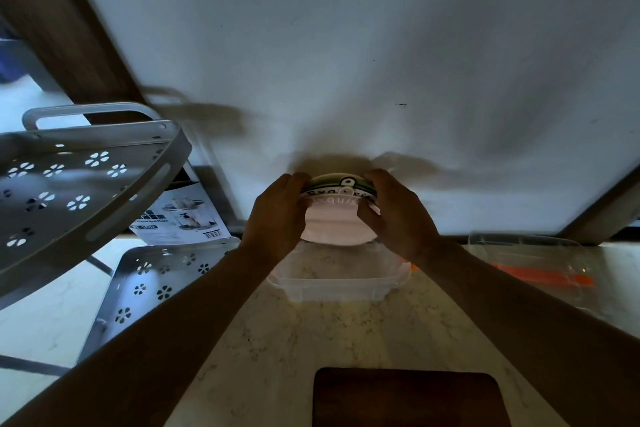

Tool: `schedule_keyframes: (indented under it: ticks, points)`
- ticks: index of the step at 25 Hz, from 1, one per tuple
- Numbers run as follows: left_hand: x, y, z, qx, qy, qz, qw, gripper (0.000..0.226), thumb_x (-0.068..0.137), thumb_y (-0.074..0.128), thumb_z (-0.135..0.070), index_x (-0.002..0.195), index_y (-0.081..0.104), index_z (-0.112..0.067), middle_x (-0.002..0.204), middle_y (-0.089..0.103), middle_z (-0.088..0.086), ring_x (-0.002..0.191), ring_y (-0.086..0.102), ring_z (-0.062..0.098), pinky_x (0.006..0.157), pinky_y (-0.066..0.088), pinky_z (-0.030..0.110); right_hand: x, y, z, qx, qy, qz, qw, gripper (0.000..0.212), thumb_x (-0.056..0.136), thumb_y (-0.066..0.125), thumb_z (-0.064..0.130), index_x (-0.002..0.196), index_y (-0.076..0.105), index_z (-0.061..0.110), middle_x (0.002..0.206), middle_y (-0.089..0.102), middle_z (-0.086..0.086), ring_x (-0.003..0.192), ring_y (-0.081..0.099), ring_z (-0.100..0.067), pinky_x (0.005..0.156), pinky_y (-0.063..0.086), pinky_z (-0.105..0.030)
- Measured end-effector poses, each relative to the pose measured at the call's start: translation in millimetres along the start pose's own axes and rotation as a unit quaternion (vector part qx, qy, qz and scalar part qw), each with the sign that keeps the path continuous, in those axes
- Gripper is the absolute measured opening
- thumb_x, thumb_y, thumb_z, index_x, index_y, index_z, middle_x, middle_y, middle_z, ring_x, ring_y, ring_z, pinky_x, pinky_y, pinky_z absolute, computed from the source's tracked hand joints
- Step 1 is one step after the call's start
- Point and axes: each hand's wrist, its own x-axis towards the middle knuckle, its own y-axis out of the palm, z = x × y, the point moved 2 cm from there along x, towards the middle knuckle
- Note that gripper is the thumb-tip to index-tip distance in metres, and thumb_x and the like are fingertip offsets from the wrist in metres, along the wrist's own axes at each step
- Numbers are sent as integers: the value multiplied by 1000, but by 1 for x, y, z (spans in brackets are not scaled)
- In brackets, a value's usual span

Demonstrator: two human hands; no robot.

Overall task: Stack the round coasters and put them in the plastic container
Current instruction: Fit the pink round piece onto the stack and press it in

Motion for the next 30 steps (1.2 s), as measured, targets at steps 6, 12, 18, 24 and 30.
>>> schedule_keyframes:
  ticks: [6, 12, 18, 24, 30]
  points:
    - [-8, 15, 9, 37, 2, 71, 997, 30, 95, 55, -11, 124, 55, -9, 110, 65, 14, 94, 63, 29, 82, 51, 39, -10, 15, -5, 0, 10, 42, 999, 34, 94, 58, 16, 126, 51, 7, 117, 64, -14, 92, 67, -31, 75, 54, -34]
    - [-7, 27, 19, 41, 8, 63, 997, 29, 94, 56, -9, 123, 54, -7, 108, 64, 14, 93, 62, 27, 78, 46, 31, -11, 20, -9, 14, -2, 64, 998, 46, 90, 65, 22, 130, 46, 9, 121, 62, -12, 94, 67, -26, 76, 53, -30]
    - [-11, 28, 19, 33, 33, 76, 996, 39, 97, 54, -18, 133, 47, -6, 118, 60, 16, 101, 60, 27, 83, 46, 29, -5, 23, -15, -28, 45, 92, 994, 43, 85, 72, 24, 120, 49, 15, 111, 70, -9, 95, 67, -31, 74, 51, -36]
    - [-13, 30, 23, 43, 25, 129, 990, 61, 89, 68, -26, 139, 39, -6, 128, 56, 15, 113, 56, 28, 91, 48, 34, -7, 26, -15, -50, 19, 98, 994, 31, 93, 61, 27, 120, 51, 14, 111, 71, -11, 95, 67, -34, 74, 53, -38]
    - [-11, 31, 20, 38, 20, 112, 993, 44, 92, 62, -14, 132, 47, -5, 122, 60, 16, 108, 57, 30, 89, 48, 38, -8, 28, -16, -48, 14, 109, 993, 34, 98, 53, 27, 129, 50, 15, 120, 67, -11, 102, 65, -33, 81, 55, -45]
